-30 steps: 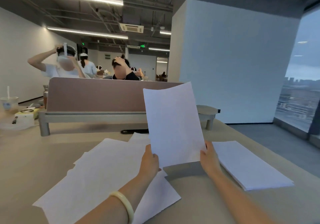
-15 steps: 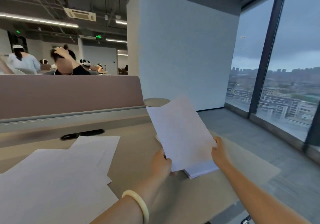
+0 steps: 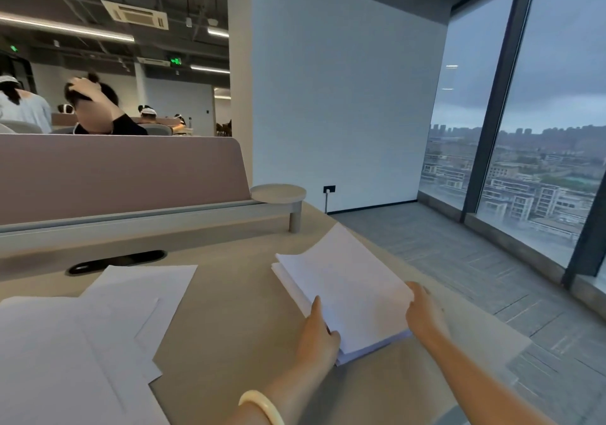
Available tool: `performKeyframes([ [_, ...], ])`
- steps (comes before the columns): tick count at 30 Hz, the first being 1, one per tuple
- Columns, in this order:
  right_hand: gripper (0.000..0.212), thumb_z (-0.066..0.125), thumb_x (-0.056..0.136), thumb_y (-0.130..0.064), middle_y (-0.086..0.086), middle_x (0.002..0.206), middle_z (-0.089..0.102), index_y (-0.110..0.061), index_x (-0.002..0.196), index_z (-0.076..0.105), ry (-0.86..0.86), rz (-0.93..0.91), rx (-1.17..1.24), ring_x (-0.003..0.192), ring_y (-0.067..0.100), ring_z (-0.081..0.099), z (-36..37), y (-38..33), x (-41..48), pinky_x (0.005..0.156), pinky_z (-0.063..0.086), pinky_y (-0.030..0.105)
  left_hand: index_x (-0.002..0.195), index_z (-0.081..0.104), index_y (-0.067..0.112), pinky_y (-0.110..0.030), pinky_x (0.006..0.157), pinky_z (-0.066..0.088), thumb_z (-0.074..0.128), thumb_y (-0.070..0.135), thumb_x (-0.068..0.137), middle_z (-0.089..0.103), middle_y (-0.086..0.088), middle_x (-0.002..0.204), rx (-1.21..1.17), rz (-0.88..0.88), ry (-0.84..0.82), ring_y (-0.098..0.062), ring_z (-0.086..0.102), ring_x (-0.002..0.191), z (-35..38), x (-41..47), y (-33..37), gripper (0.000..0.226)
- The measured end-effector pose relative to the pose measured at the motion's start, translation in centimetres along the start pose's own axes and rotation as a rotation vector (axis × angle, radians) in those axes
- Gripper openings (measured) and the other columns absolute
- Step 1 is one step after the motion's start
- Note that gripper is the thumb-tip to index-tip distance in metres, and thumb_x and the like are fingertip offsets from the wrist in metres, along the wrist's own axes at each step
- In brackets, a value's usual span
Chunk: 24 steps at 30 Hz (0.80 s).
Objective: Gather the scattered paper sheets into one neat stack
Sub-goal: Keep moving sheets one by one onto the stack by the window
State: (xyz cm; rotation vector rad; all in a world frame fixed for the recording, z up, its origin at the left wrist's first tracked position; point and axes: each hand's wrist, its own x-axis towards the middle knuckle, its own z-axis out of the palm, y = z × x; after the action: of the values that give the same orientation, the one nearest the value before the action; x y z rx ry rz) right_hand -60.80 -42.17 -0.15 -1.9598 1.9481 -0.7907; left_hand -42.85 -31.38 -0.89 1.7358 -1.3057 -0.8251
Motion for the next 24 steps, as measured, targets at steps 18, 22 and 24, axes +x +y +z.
performKeyframes([
  [18,0.052,0.030,0.098,-0.016,0.011,0.149,0.035,-0.015,0.149,0.019,-0.100,0.038,-0.082,0.137,0.032,0.030,2.1,2.2,0.9,0.112,0.026,0.040,0.149,0.011,0.015,-0.033,0.111,0.023,0.040,0.043,0.093,0.029,-0.003,0.149,0.503,-0.008,0.141,-0.024,0.022,0.137,-0.7,0.4,-1.3,0.070],
  [22,0.053,0.032,0.097,-0.012,0.015,0.138,0.050,-0.012,0.148,0.020,-0.104,0.019,0.043,0.130,0.033,0.040,2.3,2.3,1.0,0.109,0.031,0.038,0.151,-0.004,0.011,-0.037,0.119,0.007,0.033,0.043,0.096,0.013,-0.005,0.158,0.409,-0.098,0.002,-0.024,0.000,0.147,0.0,0.8,-1.2,0.073],
  [24,0.054,0.034,0.096,-0.010,0.013,0.132,0.055,-0.009,0.148,0.019,-0.118,0.013,0.053,0.126,0.032,0.044,2.2,2.1,0.9,0.107,0.030,0.034,0.151,-0.004,0.011,-0.038,0.120,0.005,0.031,0.041,0.096,0.009,-0.006,0.159,0.403,-0.103,-0.015,-0.024,-0.003,0.147,0.3,1.0,-1.3,0.071],
])
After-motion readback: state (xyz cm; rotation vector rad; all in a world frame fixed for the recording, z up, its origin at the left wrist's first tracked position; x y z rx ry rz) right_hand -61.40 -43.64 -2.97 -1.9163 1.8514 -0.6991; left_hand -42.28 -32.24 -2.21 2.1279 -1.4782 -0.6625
